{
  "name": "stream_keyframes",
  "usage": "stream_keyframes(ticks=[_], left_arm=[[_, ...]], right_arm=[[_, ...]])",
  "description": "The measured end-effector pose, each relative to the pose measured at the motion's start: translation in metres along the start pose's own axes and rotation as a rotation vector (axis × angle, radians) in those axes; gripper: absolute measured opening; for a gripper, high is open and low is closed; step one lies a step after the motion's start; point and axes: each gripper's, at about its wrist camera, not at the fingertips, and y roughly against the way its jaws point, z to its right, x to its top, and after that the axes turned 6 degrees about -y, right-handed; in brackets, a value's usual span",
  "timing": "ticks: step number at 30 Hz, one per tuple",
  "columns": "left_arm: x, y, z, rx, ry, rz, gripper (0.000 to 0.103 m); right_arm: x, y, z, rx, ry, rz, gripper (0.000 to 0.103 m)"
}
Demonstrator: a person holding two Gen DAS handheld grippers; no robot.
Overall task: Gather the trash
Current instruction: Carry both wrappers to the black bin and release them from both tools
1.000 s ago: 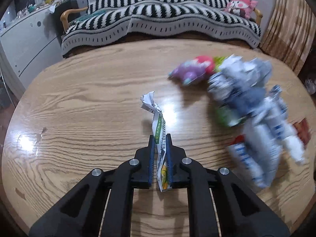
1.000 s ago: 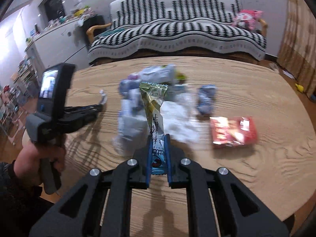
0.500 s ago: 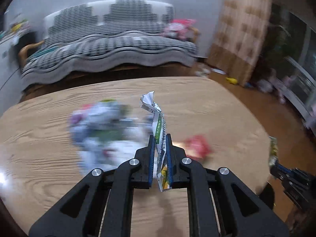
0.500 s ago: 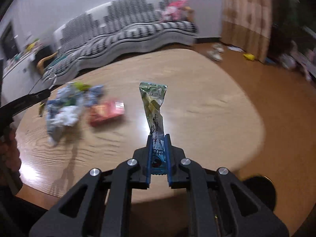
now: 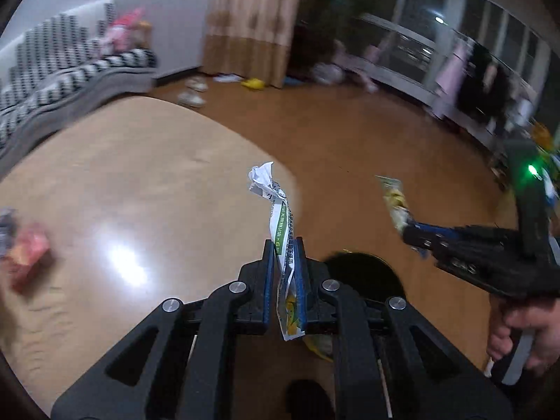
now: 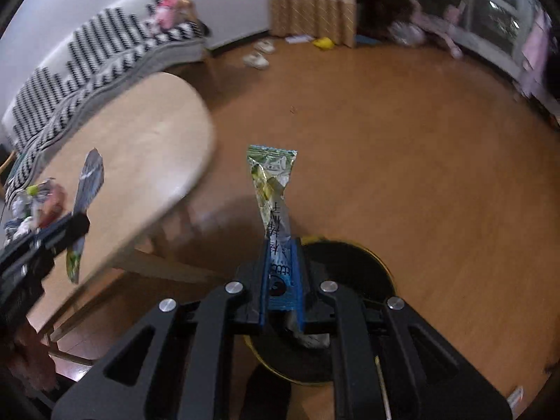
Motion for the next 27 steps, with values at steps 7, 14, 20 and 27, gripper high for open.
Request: stream_keyframes(ticks=[7, 14, 20, 27], left_arm=[[-0.013, -0.058, 0.043, -0.084, -0.077, -0.113, 0.01], [-0.013, -0.09, 0.045, -0.11, -0.1, -0.165, 0.01], [-0.011, -0.107, 0.054, -0.118, -0.105, -0.186, 0.01], [-0.012, -0.125, 0.054, -0.128, -0.107, -0.222, 0.01]], right_arm=[[-0.022, -0.046, 0.058, -0.011, -0.081, -0.188, 0.012], [-0.037, -0.07, 0.074, -0.006, -0.102, -0.264, 0.012], [-0.03, -0.071, 0.07, -0.002, -0.118, -0.259, 0.013], [-0.03, -0.064, 0.077, -0.003, -0.123, -0.225, 0.058]])
